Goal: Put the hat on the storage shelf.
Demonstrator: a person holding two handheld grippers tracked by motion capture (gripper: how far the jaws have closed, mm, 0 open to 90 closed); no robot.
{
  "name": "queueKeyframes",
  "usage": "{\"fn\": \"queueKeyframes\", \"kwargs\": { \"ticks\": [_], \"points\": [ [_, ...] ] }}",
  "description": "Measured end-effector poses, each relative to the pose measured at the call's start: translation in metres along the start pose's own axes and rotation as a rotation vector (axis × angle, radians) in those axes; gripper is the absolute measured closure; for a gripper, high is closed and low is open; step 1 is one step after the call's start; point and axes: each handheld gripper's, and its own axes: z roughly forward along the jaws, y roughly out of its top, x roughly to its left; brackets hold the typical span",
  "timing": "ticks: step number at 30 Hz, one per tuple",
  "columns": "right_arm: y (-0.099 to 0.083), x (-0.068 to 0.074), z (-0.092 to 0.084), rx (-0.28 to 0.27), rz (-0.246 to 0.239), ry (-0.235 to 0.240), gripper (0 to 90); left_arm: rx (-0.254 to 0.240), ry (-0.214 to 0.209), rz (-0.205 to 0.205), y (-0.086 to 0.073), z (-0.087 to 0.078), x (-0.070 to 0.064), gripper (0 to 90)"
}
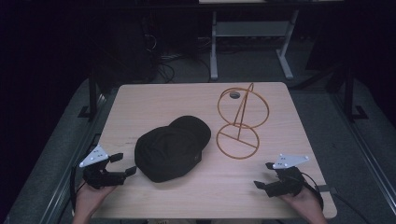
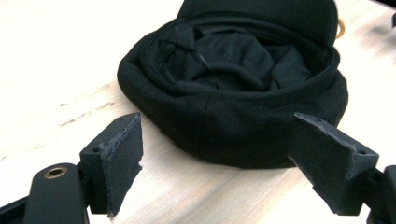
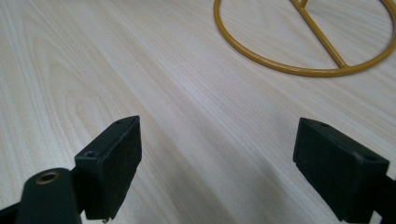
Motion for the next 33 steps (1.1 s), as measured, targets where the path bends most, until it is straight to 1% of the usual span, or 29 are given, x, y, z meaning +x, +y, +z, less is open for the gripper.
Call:
{"fn": "queueKeyframes", "kwargs": {
  "ticks": [1,3,4,5,6,7,8,9,11,13,14,15,16,17,19,21,23,24,25,26,27,28,29,33],
  "points": [
    [0.000,0.000,0.000,0.000,0.000,0.000,15.1,0.000,0.000,0.000,0.000,0.000,0.000,17.7],
    [0.000,-0.001,-0.001,-0.003,0.019,0.017,14.9,0.013,-0.004,-0.007,0.001,0.001,0.000,17.7],
    [0.000,-0.001,-0.002,-0.005,0.029,0.018,14.9,0.016,-0.005,-0.008,0.001,0.001,0.000,17.7],
    [0.001,-0.002,-0.003,0.005,0.042,0.020,14.9,0.017,-0.007,-0.008,0.001,0.000,0.000,17.9],
    [0.004,-0.001,-0.005,0.007,0.034,0.029,15.0,0.019,-0.010,-0.003,0.001,0.000,0.000,19.5],
    [0.004,-0.001,-0.005,0.007,0.034,0.029,15.0,0.021,-0.008,0.001,0.001,0.000,0.000,19.5],
    [0.007,0.001,-0.008,-0.004,0.033,0.028,15.1,0.013,-0.012,-0.004,0.002,-0.001,0.000,19.5],
    [0.010,0.002,-0.009,-0.008,0.035,0.038,15.1,0.009,-0.016,0.003,0.002,-0.001,0.001,19.6],
    [0.013,0.003,-0.009,-0.011,0.026,0.040,15.1,0.009,-0.015,0.000,0.002,-0.002,0.001,19.7],
    [0.019,0.007,-0.010,-0.008,0.013,0.044,15.1,0.017,-0.020,0.000,0.001,-0.002,0.001,19.7],
    [0.027,0.011,-0.010,-0.013,-0.018,0.048,15.1,0.026,-0.024,0.007,0.001,-0.001,0.001,19.4],
    [0.027,0.011,-0.010,-0.013,-0.018,0.048,15.1,0.026,-0.024,0.007,0.001,-0.001,0.001,19.4],
    [0.030,0.014,-0.010,-0.022,-0.038,0.044,15.2,0.026,-0.022,0.007,0.001,-0.001,0.001,19.4],
    [0.037,0.020,-0.009,-0.027,-0.056,0.058,15.3,0.023,-0.024,0.005,0.002,-0.001,0.001,19.5],
    [0.039,0.021,-0.009,-0.026,-0.059,0.066,15.4,0.016,-0.023,0.003,0.002,-0.002,0.001,19.5],
    [0.045,0.025,-0.007,-0.019,-0.078,0.083,16.2,0.020,-0.025,0.006,0.002,-0.003,0.002,19.5],
    [0.051,0.028,-0.006,-0.015,-0.091,0.097,16.3,0.020,-0.026,0.001,0.001,-0.003,0.002,19.5],
    [0.057,0.030,-0.004,-0.012,-0.109,0.106,16.3,0.020,-0.030,-0.001,0.000,-0.002,0.003,20.1],
    [0.057,0.030,-0.004,-0.012,-0.109,0.106,16.3,0.022,-0.032,0.000,0.000,-0.002,0.003,20.1],
    [0.063,0.033,-0.002,-0.006,-0.113,0.119,16.3,0.023,-0.031,0.000,-0.001,-0.002,0.003,20.3],
    [0.063,0.033,-0.002,-0.006,-0.113,0.119,16.3,0.024,-0.032,0.001,-0.001,-0.002,0.003,20.3],
    [0.070,0.035,0.000,0.001,-0.123,0.136,16.3,0.021,-0.033,-0.002,0.000,-0.002,0.003,20.3],
    [0.070,0.035,0.000,0.001,-0.123,0.136,16.3,0.021,-0.033,-0.002,0.000,-0.002,0.003,20.3],
    [0.087,0.044,0.007,0.007,-0.156,0.175,19.7,0.023,-0.027,-0.003,0.000,-0.003,0.004,20.3]
  ]
}}
